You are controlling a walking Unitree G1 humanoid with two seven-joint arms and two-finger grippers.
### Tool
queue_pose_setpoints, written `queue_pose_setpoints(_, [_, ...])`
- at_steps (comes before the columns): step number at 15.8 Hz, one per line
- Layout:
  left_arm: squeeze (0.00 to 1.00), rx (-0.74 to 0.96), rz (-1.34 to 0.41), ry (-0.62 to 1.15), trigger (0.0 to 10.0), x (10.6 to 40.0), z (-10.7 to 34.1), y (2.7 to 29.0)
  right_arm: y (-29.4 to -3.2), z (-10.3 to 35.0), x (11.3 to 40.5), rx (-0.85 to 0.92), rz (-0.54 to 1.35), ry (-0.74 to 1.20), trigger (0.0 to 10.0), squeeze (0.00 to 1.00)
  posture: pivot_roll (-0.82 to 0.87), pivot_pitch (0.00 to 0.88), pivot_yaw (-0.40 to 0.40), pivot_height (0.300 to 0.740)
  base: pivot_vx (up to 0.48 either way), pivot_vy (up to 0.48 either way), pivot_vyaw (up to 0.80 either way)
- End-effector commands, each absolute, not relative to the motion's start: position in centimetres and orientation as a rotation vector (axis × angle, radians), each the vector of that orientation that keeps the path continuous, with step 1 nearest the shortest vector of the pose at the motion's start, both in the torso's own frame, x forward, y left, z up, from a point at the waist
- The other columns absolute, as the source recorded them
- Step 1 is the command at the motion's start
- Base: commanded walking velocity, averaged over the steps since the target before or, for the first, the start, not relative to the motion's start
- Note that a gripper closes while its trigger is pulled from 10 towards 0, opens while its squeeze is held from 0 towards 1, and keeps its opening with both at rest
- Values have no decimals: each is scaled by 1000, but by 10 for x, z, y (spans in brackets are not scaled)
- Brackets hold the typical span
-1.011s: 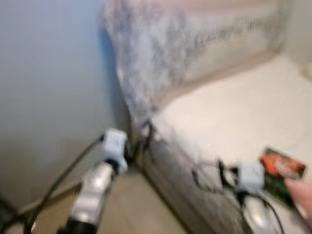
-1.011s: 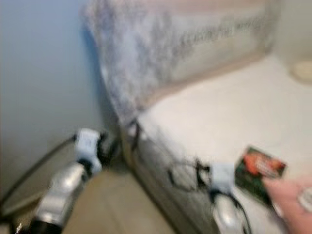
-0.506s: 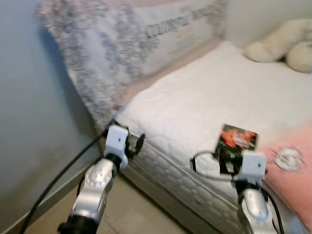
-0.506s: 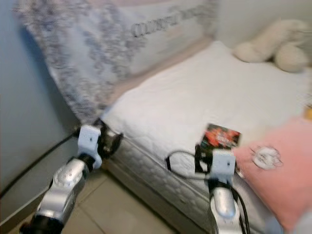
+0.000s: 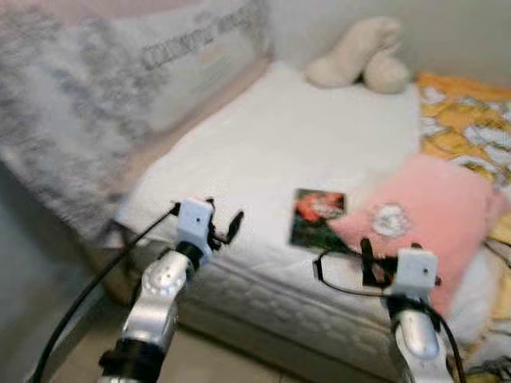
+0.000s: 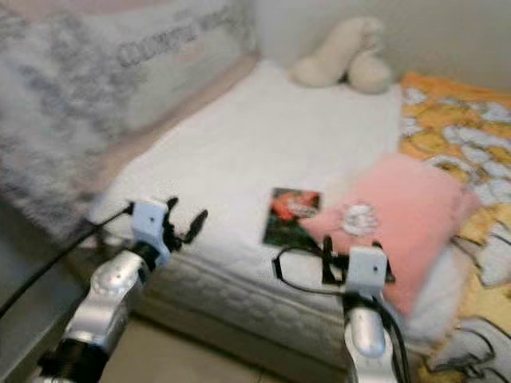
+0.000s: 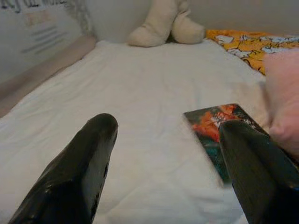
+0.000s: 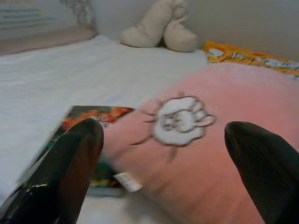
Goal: Clean up the room
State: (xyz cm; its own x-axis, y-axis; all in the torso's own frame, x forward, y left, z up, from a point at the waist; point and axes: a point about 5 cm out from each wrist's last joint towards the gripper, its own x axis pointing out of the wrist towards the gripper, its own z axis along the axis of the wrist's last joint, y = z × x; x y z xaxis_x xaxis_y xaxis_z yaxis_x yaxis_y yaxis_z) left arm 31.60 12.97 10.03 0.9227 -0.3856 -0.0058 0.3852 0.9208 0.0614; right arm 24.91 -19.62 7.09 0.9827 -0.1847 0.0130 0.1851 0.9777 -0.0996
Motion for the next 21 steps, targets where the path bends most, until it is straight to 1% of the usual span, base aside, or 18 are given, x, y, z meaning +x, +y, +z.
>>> queue_pose_setpoints(1, [0,73,-389,11,10000,314,96,133,-199,65,245,-100,-200,21,10000,1000,126,0,19,740,0,0,-800])
queue_pose_setpoints(5, [0,73,-370,20,10000,314,91,134,-199,61,239,-114,-183,34,10000,1000,126,0,8,740,0,0,-800])
queue_pose_setpoints(9, [0,119,-316,32,10000,320,90,133,-204,62,244,-87,-223,34,10000,1000,123,0,2,740,0,0,-800])
queue_pose_setpoints(10, [0,86,-259,54,10000,321,87,138,-205,60,243,-78,-227,42,10000,800,120,0,8,740,0,0,-800])
queue_pose_setpoints(11, [1000,69,-231,47,10000,319,87,142,-202,60,244,-69,-214,36,10000,0,118,0,18,740,0,0,0])
queue_pose_setpoints(13, [1000,23,-212,73,10000,317,83,141,-197,61,247,-57,-186,32,10000,0,118,0,24,740,0,0,0])
queue_pose_setpoints(15, [1000,3,-255,66,10000,315,83,134,-193,61,249,-51,-175,32,10000,0,117,0,27,740,0,0,0])
queue_pose_setpoints(16, [1000,39,-291,62,10000,316,84,130,-193,61,250,-54,-170,32,10000,0,117,0,26,740,0,0,0])
queue_pose_setpoints(17, [0,54,-294,55,10000,316,85,128,-192,61,250,-56,-161,31,10000,0,114,0,29,740,0,-458,0])
queue_pose_setpoints(19, [0,20,-277,59,10000,317,86,125,-190,61,252,-50,-141,30,10000,0,111,0,31,740,0,-452,0])
queue_pose_setpoints(20, [0,2,-248,76,10000,318,83,126,-188,61,254,-90,-118,44,10000,0,104,0,34,740,0,-450,0])
queue_pose_setpoints(21, [0,7,-256,75,10000,319,83,126,-189,63,254,-81,-130,26,10000,0,100,0,34,740,0,-450,625])
